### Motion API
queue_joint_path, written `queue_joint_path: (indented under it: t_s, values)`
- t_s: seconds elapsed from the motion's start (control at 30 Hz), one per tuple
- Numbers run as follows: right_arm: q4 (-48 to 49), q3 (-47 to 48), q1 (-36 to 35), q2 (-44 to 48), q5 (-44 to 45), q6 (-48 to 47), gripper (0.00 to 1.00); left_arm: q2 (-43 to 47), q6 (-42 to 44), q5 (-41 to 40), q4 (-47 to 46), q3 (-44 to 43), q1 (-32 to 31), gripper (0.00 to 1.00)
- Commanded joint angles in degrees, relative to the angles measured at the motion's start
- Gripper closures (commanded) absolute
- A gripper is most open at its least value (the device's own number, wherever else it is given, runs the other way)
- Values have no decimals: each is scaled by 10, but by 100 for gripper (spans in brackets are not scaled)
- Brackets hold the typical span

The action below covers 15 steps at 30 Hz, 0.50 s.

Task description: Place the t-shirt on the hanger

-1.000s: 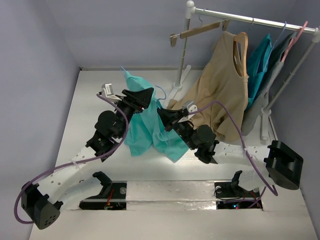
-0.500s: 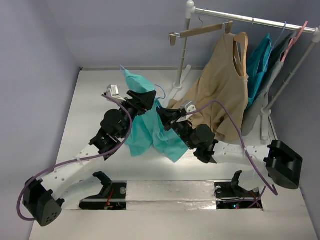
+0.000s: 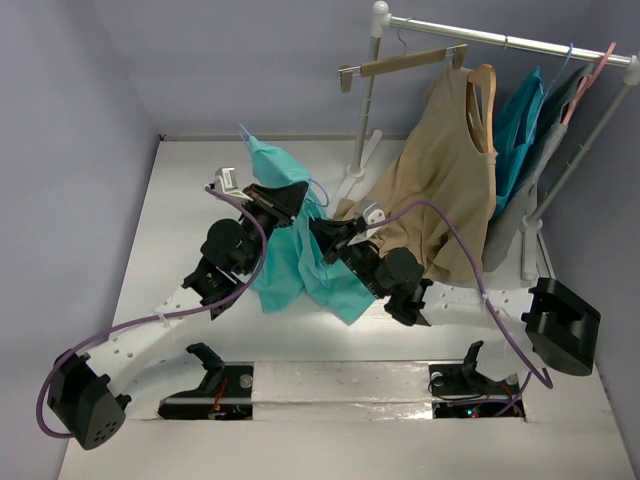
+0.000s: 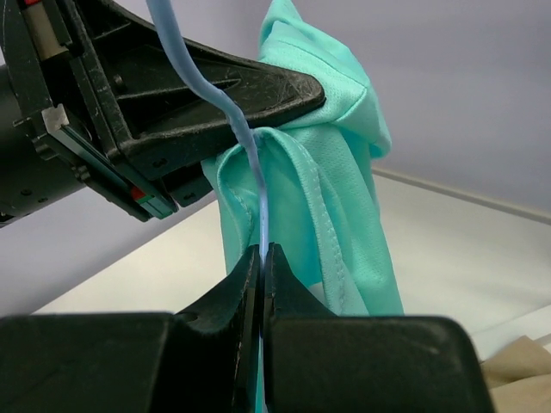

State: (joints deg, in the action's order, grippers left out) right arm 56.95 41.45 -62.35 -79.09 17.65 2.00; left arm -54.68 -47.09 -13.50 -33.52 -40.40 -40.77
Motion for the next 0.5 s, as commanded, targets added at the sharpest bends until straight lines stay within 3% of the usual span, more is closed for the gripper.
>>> queue_joint_path:
  t_s: [0.0, 0.07, 0.1, 0.13, 0.17, 0.27, 0.37, 0.47]
  values:
    - [-10, 25, -11, 10, -12, 32, 100, 12, 7, 16, -39, 5, -4, 100]
    - [-31, 18, -11, 29, -11, 47, 98, 23, 9, 11, -34, 6, -4, 100]
    - [-43, 16, -11, 35, -16, 50, 91, 27, 9, 6, -31, 6, -4, 100]
    - [-67, 7, -11, 42, -20, 54, 83, 36, 9, 5, -30, 6, -4, 100]
    - [-75, -1, -11, 49, -29, 64, 66, 40, 9, 7, -25, 2, -4, 100]
    - [-102, -43, -11, 84, -38, 98, 46, 55, 10, 13, -17, -3, 2, 100]
    - [-140, -75, -11, 132, -56, 121, 43, 69, 9, 19, -14, -8, 13, 100]
    - [-159, -128, -11, 184, -47, 129, 49, 76, 5, 34, -9, -16, 24, 100]
